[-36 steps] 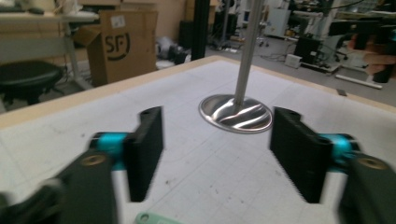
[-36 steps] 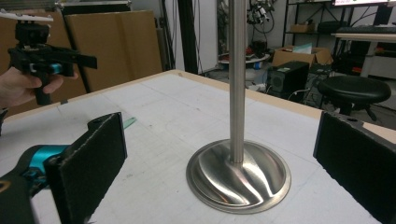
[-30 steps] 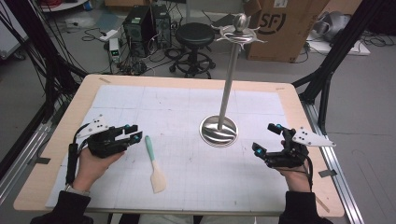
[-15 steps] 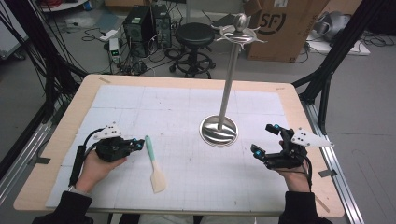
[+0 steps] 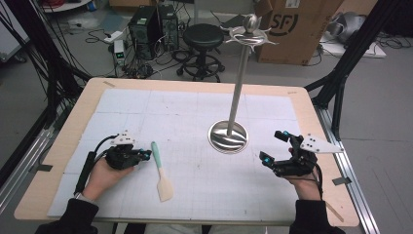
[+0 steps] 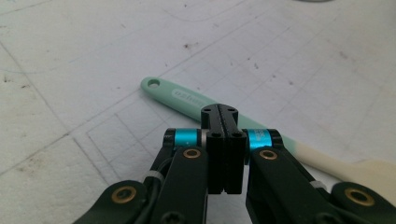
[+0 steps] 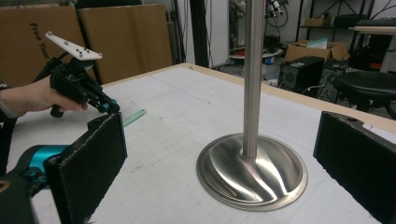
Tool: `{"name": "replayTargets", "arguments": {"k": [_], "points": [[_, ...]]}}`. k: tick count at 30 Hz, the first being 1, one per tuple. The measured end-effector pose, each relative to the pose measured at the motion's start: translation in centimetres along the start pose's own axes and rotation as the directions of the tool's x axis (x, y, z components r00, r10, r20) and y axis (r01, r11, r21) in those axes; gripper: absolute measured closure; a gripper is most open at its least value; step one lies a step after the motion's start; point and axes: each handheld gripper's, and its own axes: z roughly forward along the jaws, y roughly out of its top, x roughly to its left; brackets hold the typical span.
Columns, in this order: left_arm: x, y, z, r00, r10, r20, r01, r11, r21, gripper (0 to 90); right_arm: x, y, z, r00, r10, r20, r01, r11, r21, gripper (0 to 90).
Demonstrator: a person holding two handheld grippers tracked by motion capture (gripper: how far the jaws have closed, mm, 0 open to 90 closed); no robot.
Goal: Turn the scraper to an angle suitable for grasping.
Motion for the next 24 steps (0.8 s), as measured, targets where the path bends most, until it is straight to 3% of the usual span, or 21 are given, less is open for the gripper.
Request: {"name": "replayTargets", "arguments": {"k": [3, 9, 12, 24], "points": [[0.1, -0.1, 0.2, 0.9996, -0.012, -0.027, 0.012, 0.9996, 0.026, 89.8, -0.1, 0.0, 0.1, 1.0, -0.004, 0.001, 0.004, 1.0, 0.004, 1.5], [0.1, -0.1, 0.8, 0.9988, 0.021, -0.043, -0.02, 0.9997, 0.015, 89.7, 0.0, -0.1, 0.3, 1.0, 0.0, -0.002, 0.0, 1.0, 0.013, 1.5], [0.4, 0.0, 1.0, 0.9992, 0.003, -0.039, -0.003, 0.9999, 0.014, 89.7, 0.1, -0.1, 0.3, 1.0, -0.001, 0.001, 0.001, 1.0, 0.013, 1.5], [-0.3, 0.5, 1.7, 0.998, 0.037, -0.051, -0.036, 0.9991, 0.021, 89.8, 0.1, -0.2, 0.5, 1.0, 0.003, 0.001, -0.003, 1.0, 0.026, 1.5]]}}
